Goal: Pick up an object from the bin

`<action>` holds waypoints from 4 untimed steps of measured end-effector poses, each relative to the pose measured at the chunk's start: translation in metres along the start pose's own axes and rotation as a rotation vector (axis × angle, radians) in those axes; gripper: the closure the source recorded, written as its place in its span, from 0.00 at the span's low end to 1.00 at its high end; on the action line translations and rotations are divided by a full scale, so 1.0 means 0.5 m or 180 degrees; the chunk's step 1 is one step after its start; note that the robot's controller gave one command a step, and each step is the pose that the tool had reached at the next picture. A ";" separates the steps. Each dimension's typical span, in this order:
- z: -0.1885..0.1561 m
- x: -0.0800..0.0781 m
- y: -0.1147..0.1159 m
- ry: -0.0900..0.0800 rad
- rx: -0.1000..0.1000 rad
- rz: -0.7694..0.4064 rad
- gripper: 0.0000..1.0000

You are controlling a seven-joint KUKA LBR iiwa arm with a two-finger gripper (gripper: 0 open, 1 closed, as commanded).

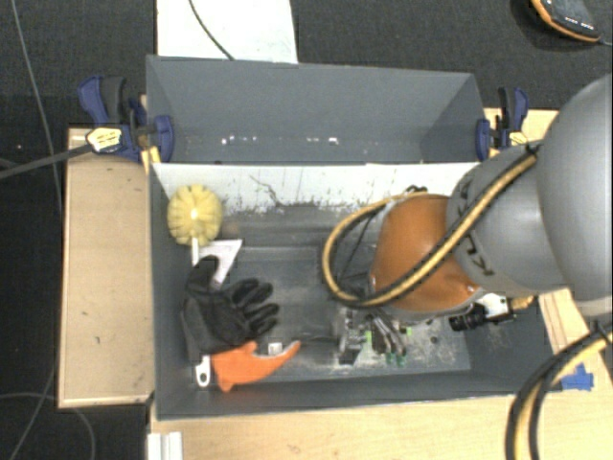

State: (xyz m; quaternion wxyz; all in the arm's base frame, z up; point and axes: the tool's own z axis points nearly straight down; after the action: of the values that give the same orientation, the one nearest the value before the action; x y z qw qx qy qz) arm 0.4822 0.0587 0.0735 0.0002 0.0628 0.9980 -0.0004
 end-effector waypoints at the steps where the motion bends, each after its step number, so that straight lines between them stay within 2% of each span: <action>1: -0.014 0.001 0.000 0.0003 0.0000 0.0002 1.00; 2: -0.039 0.003 0.000 0.0019 0.0003 0.0004 1.00; 3: -0.092 0.001 0.000 0.0005 -0.0001 0.0006 1.00; 4: -0.116 -0.001 0.000 -0.0008 -0.0004 0.0007 1.00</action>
Offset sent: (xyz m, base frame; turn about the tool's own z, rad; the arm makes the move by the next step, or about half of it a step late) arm 0.0000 0.0000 0.1255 0.0002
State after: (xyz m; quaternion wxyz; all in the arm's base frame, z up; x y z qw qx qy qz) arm 0.4830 0.0588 0.1314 0.0015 0.0638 0.9980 0.0002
